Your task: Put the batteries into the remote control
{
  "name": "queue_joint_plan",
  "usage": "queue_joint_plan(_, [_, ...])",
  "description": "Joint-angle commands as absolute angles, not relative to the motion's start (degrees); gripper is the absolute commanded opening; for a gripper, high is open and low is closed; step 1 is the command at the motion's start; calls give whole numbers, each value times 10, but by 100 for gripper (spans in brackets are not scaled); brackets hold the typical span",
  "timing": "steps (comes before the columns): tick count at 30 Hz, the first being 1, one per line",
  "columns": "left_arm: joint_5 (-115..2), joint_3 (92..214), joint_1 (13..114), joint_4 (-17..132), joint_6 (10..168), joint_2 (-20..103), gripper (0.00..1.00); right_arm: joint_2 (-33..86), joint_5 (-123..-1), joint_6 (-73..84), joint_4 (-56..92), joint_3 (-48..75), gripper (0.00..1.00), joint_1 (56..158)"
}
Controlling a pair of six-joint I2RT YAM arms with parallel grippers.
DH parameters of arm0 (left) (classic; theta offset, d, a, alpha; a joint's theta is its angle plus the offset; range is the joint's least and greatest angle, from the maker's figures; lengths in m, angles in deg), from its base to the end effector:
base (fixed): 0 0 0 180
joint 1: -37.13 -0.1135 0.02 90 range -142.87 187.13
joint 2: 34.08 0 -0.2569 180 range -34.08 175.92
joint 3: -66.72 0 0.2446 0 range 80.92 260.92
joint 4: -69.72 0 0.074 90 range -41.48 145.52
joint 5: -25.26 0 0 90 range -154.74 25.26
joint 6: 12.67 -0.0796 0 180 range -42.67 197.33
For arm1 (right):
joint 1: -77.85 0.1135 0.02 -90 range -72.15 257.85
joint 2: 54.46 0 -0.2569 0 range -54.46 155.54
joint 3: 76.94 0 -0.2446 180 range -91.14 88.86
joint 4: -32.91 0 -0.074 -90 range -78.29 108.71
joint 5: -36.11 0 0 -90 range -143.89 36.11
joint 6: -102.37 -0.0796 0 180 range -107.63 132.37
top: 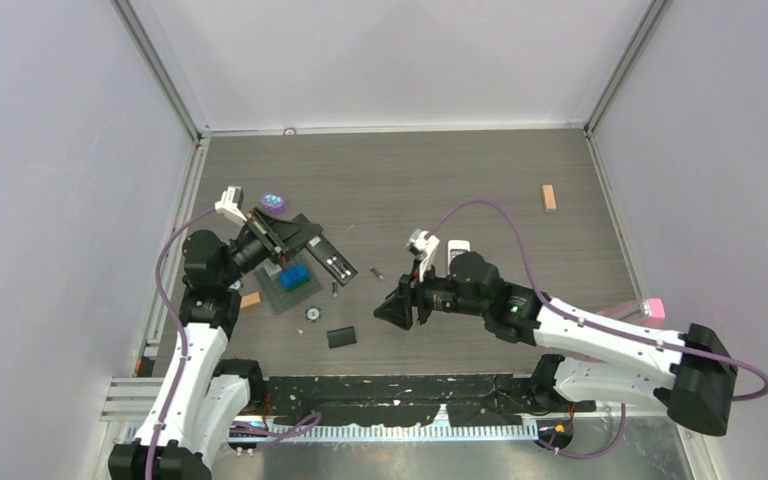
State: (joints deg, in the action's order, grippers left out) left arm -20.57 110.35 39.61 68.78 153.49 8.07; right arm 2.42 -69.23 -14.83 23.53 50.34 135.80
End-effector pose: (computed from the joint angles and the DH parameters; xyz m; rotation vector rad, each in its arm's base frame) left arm 0.2026 -0.0643 0.2935 -0.4609 1.7739 -1.6173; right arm 0.1255 0.2402 0.2756 -0.7302 1.8603 1.2563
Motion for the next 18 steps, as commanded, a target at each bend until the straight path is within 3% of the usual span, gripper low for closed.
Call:
queue_joint_plan(1, [-203, 1147, 375, 700, 1553, 81, 0, 84, -631, -14, 290, 526, 53, 1386])
queue_joint_plan(5, [-221, 1177, 323, 667, 1554, 79, 0, 160, -604, 83, 307, 498, 51, 1444])
queue_joint_plan(9, [-236, 1219, 284, 639, 1571, 103, 0, 247, -596, 174, 281, 437, 37, 1489])
queue_joint_plan(11, [-241, 1228, 267, 635, 1593, 122, 0, 289, -581, 211, 264, 397, 35, 1515])
queue_joint_plan(18, [-231, 1243, 230, 704, 1652, 182, 0, 415, -506, 302, 195, 309, 39, 1549])
